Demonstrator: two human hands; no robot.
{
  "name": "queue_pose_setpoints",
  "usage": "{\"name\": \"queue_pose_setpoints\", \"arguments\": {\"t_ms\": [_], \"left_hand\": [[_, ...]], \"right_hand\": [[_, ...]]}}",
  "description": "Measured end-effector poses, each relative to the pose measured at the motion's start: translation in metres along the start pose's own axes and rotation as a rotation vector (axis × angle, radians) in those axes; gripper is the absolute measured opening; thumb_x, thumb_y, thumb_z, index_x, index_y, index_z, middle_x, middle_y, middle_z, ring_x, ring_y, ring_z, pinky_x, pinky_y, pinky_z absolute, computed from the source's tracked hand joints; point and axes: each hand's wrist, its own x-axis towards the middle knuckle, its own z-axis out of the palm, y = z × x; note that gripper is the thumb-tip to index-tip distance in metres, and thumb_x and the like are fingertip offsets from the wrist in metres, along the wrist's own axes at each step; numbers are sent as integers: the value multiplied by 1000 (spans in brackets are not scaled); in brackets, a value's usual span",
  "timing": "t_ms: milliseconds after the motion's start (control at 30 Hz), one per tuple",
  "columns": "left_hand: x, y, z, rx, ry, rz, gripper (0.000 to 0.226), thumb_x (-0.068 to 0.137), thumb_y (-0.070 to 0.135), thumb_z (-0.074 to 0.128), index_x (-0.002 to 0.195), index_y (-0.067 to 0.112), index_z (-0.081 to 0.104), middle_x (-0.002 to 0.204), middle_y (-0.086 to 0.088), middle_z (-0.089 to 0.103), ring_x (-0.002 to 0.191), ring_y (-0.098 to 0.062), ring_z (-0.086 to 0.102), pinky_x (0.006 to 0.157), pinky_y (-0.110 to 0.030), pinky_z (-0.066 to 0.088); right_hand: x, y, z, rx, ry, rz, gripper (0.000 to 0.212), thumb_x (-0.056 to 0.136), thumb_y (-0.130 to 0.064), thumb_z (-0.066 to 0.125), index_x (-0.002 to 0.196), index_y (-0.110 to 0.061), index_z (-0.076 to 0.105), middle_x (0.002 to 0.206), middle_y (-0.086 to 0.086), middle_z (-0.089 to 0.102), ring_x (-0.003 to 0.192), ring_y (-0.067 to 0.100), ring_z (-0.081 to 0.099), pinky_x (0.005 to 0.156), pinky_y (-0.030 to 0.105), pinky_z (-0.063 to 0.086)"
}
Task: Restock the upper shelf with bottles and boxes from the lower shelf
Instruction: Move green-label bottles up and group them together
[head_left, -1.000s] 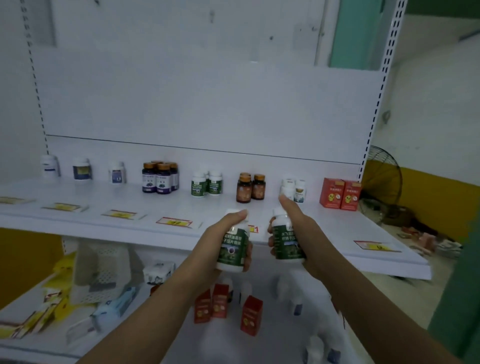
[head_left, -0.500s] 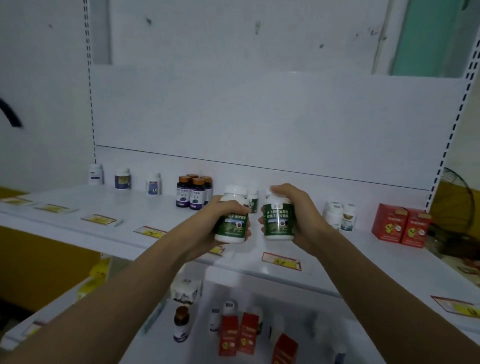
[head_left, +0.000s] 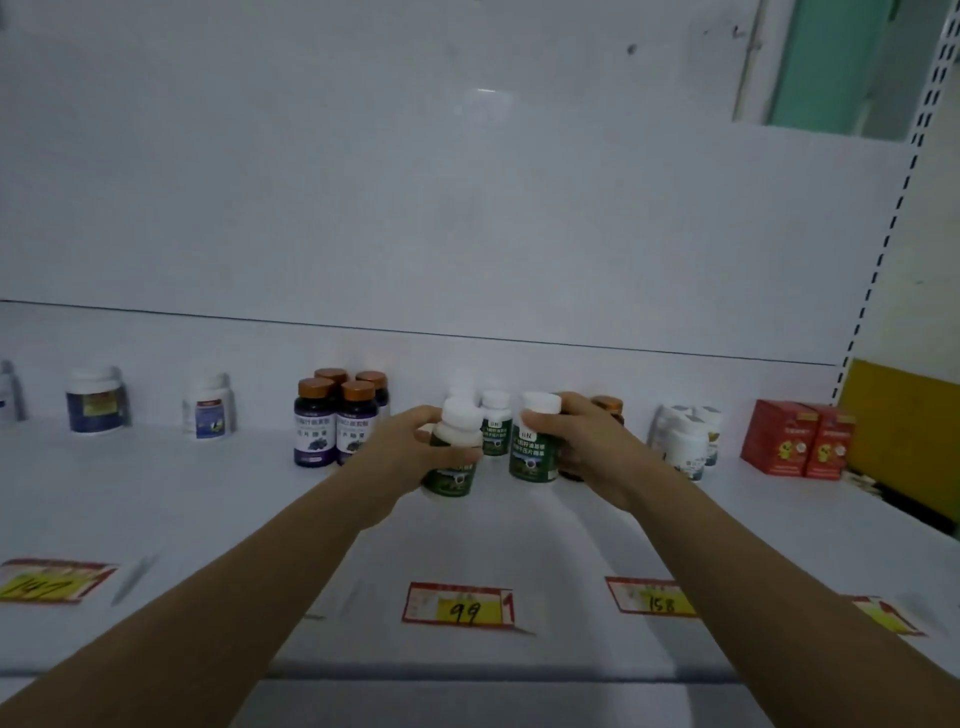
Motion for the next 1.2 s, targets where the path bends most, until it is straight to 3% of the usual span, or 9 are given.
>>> {"name": "queue_pose_setpoints", "arguments": {"t_ms": [100, 233, 300, 433, 633, 800, 900, 1000, 1200], "left_hand": [[17, -11, -5, 1, -17, -20, 45, 76, 7, 74, 117, 13, 54, 116, -6, 62, 103, -23, 58, 91, -38, 48], [35, -24, -7, 56, -20, -45, 51, 79, 13, 72, 124, 12, 46, 116, -2, 56, 106, -20, 52, 100, -40, 44], [42, -29, -8, 59, -37, -51, 51, 80, 13, 71, 124, 12, 45, 123, -5, 56, 112, -22, 53, 103, -41, 43], [47, -33, -4, 45, -45, -45, 54, 84, 11, 67, 130, 9, 39, 131, -10, 53, 107, -19, 51, 93, -33, 43], [51, -32, 3, 152, -51, 17, 81, 85, 8, 65, 145, 14, 11, 138, -10, 43, 105, -12, 42, 88, -26, 37], [54, -31, 6, 314, -82, 51, 59, 80, -2, 65, 131, 10, 38, 113, -6, 58, 93, -12, 53, 77, -16, 45], [55, -30, 7, 323, -98, 71, 50, 79, -7, 64, 119, 15, 44, 98, 3, 59, 86, -7, 56, 69, -10, 47], [58, -31, 6, 329, -103, 58, 62, 76, -4, 67, 130, 13, 41, 118, -5, 58, 104, -17, 55, 86, -24, 46], [59, -32, 5, 366, -108, 87, 68, 77, -2, 68, 136, 16, 39, 121, -2, 58, 101, -13, 53, 84, -23, 41]], "right_hand": [[17, 11, 7, -71, 30, 23, 28, 85, -16, 68, 111, -15, 58, 113, 8, 63, 99, 22, 62, 73, 29, 49], [36, 23, 12, -181, 54, 74, 40, 82, -22, 72, 120, -22, 59, 122, 3, 62, 112, 23, 59, 100, 45, 47], [42, 26, 16, -236, 58, 97, 45, 81, -25, 73, 123, -25, 57, 125, 2, 60, 113, 23, 57, 98, 46, 48], [53, 30, 22, -227, 68, 92, 47, 82, -26, 72, 126, -23, 56, 126, 4, 58, 113, 24, 58, 86, 41, 55], [64, 32, 25, -291, 84, 75, 46, 84, -22, 71, 124, -15, 48, 125, 10, 56, 114, 26, 57, 91, 44, 54], [66, 37, 26, -491, 76, 43, 51, 78, -16, 74, 121, -16, 47, 119, 8, 59, 106, 25, 61, 93, 45, 53], [67, 35, 28, -602, 77, -4, 53, 79, -16, 72, 127, -13, 50, 119, 7, 61, 106, 23, 61, 95, 43, 52], [67, 33, 29, -671, 37, -17, 43, 82, -13, 67, 123, -11, 55, 119, 9, 64, 103, 23, 61, 95, 39, 51], [69, 31, 30, -693, 9, -7, 36, 84, -11, 63, 120, -8, 57, 118, 13, 65, 106, 27, 62, 95, 41, 51]]}}
